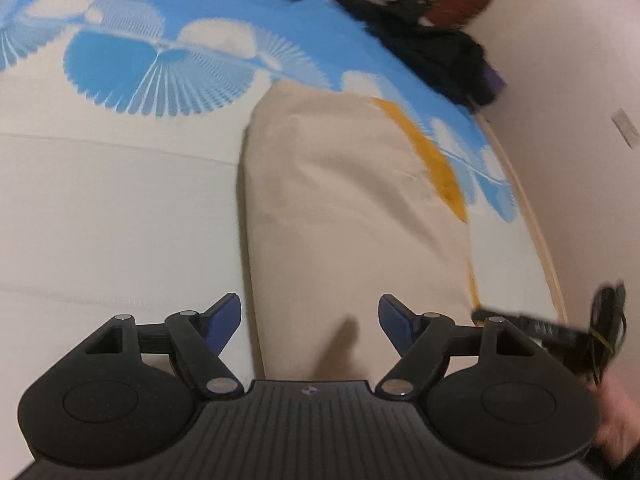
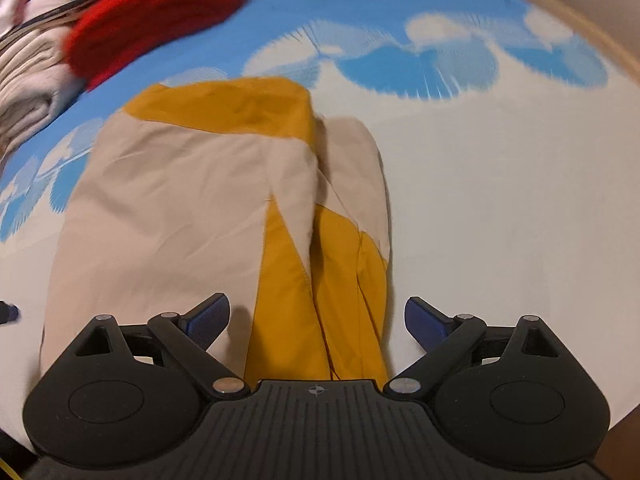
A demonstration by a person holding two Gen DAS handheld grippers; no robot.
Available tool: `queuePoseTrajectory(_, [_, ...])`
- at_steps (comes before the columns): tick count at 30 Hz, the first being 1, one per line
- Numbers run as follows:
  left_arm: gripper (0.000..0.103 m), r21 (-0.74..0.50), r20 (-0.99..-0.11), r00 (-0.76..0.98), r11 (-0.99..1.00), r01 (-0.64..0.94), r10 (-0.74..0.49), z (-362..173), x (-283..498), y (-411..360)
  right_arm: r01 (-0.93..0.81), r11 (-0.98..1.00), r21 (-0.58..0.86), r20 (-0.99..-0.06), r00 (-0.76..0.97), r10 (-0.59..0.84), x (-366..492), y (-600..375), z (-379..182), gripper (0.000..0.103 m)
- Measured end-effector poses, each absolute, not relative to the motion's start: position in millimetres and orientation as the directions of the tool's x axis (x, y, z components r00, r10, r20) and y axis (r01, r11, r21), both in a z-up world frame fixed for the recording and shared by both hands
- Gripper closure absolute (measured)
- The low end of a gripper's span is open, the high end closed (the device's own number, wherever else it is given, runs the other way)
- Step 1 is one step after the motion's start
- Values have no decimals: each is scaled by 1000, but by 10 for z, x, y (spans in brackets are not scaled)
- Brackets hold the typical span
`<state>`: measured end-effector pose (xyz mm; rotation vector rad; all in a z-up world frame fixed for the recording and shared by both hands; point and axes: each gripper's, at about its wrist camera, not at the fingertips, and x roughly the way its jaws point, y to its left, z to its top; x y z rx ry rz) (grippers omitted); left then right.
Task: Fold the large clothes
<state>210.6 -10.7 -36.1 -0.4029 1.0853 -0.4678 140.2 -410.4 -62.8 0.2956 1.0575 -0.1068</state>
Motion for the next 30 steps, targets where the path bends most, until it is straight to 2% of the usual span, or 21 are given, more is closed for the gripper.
queuePoseTrajectory(5, [23,-576,-763,329,816,42,-556,-692,2608,-168,294,929,225,-909,407,92,1506,-4104,-848,8])
queuePoseTrajectory(7, [17,-615,-748,312,789,9,-586,-825,2722,-208,291,931,221,-910,405,90,1551,-4083,-868,8])
queuePoseTrajectory(12, [16,-680,-703,313,732,-36,-638,-1044,2870,-301,301,926,227,-909,407,91,1584,-4088,-909,10])
queuePoseTrajectory(15, [18,-676,-694,348,737,-13,-631,-1048,2883,-388,292,926,238,-897,431,95,1593,-4090,-871,24])
queuePoseTrajectory(17, [26,-663,-694,372,748,1,-616,-1034,2884,-434,295,924,241,-888,451,88,1592,-4086,-849,42])
queuePoseTrajectory(19, [43,-648,-694,394,762,24,-602,-980,2882,-465,298,921,252,-882,462,92,1594,-4087,-831,56])
queuePoseTrajectory(20, [47,-635,-692,409,771,46,-595,-920,2879,-485,296,923,247,-880,468,86,1595,-4074,-821,64])
queuePoseTrajectory(21, [53,-623,-689,424,779,67,-588,-851,2869,-495,291,926,242,-877,474,81,1598,-4055,-809,68])
queuePoseTrajectory(22, [57,-614,-683,439,784,88,-584,-770,2857,-508,289,929,232,-876,478,70,1596,-4031,-794,77])
queuePoseTrajectory(26, [60,-587,-633,515,792,168,-578,-372,2802,-506,284,933,221,-858,512,47,1646,-3964,-743,90])
queuePoseTrajectory(30, [60,-535,-599,597,821,198,-534,-16,2887,-312,259,927,271,-813,577,77,1770,-3835,-652,95])
